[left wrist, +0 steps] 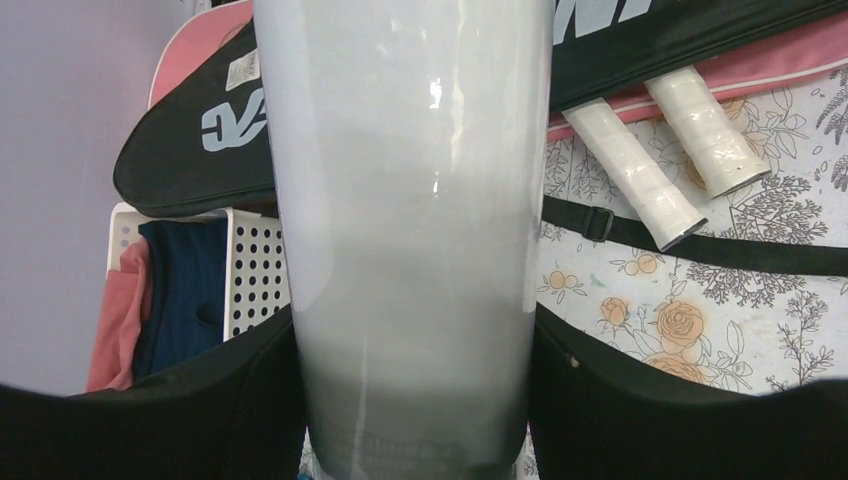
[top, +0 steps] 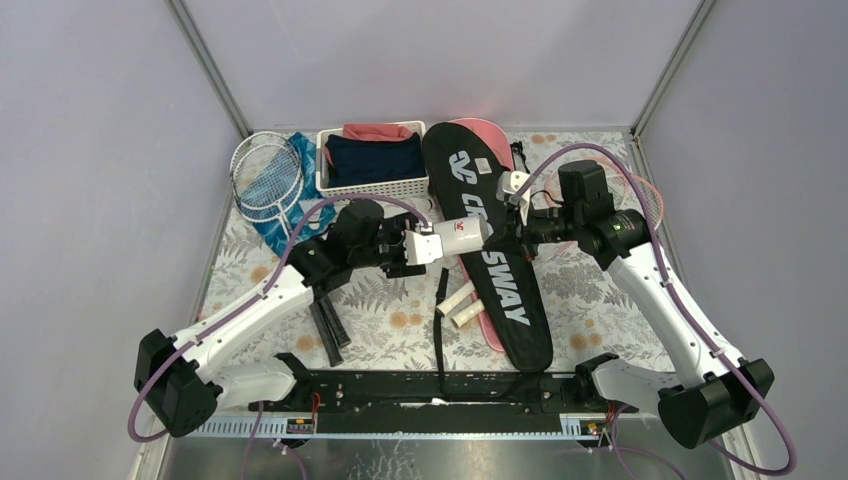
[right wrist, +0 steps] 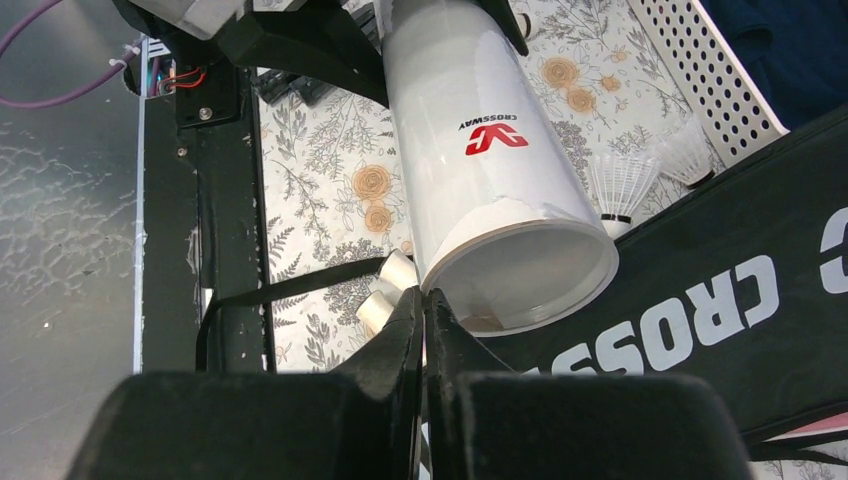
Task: Pack up the badminton gear
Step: Open the lid of the shuttle tube, then place the lid at the center of the board.
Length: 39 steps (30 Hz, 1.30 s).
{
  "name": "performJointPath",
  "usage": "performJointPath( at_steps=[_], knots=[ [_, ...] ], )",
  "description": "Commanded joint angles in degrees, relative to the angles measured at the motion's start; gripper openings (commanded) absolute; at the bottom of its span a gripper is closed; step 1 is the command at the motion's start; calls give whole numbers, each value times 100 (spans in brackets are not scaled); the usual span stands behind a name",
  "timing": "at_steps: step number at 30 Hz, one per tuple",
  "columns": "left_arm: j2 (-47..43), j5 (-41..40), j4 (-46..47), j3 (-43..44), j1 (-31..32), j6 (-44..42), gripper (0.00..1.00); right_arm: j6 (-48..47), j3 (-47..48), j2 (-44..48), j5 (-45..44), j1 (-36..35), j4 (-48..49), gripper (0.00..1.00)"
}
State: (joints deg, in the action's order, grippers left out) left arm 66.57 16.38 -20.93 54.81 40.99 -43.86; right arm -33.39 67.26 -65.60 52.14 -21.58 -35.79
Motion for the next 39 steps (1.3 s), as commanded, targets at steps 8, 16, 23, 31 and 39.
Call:
performJointPath(
  at_steps=[8, 16, 23, 31, 39],
  knots=[
    [-383, 117, -24, -490, -466, -389, 36, -93, 164, 92, -252, 317, 12, 0],
    [-479, 155, -12, -658, -654, -534, 29, -380, 268, 25, -10, 451, -310, 0],
    [-576, 135, 47, -740, -911, -429, 25, 62, 127, 34, -428, 458, 174, 0],
    [-715, -785, 235, -138, -2010, 695, 31, 864, -205, -589, -1779, 213, 882, 0],
    [-337, -709, 293, 528, -3396, 2043, 34, 1022, -21, -1845, -2311, -1158, 1516, 3]
  ],
)
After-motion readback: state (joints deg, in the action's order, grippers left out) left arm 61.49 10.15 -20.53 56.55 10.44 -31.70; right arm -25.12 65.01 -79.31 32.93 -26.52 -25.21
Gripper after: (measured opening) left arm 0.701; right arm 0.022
